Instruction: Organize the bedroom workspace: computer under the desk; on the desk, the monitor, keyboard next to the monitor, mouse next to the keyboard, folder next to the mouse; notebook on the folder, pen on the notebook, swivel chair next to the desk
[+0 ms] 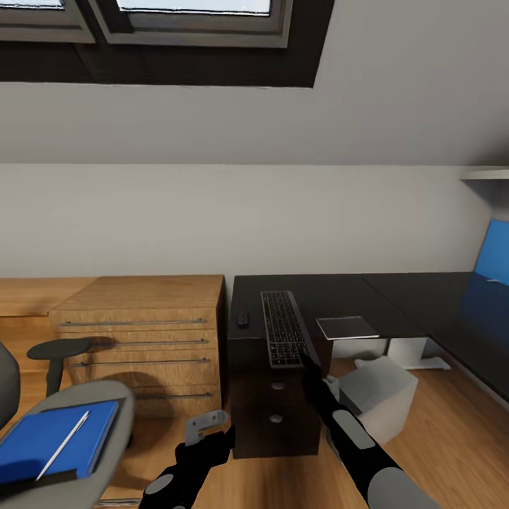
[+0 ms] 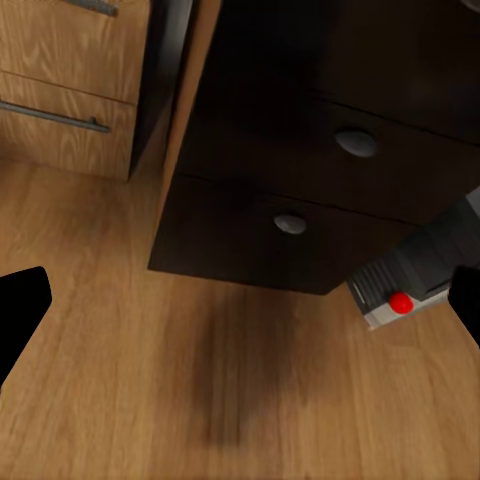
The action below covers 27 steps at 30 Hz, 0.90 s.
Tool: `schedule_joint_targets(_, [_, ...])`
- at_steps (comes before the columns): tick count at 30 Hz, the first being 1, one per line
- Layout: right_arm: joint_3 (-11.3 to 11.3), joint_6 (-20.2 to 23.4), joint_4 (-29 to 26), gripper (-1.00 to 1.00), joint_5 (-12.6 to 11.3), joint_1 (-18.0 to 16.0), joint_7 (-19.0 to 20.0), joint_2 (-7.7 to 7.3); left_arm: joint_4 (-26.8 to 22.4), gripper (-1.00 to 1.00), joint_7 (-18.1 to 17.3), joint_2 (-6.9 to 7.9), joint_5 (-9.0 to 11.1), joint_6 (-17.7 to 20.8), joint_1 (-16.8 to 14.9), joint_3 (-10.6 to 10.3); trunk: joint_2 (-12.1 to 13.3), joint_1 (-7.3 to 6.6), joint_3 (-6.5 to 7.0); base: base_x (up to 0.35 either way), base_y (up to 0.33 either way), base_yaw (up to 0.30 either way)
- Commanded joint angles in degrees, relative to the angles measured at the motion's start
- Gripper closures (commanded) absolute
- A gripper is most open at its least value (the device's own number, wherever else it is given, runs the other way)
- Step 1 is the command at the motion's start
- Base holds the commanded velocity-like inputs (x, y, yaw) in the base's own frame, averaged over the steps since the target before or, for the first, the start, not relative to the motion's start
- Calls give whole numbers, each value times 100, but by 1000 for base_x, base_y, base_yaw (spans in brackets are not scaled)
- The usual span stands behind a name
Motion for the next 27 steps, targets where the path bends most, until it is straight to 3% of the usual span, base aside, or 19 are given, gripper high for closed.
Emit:
schedule_joint_targets(1, [13,13,4,-100,-60,-5,18,-3,-7,-100,42,5,26,13,-8,-11,-3,0,-6,66,17,0])
schedule_joint_targets(25, [14,13,4,-100,-60,-5,16,0,0,-100,42,-3,33,16,-4,-20,-3,0,-6,52,1,0])
schedule_joint_targets(26, [14,13,4,100,-60,-4,14,1,-1,-100,42,-3,34,16,-4,-20,-3,0,-6,0,0,0])
schedule_joint_targets(27, [14,13,4,100,-60,-5,11,2,-1,-100,42,-4,34,16,-4,-21,-3,0,-6,0,0,0])
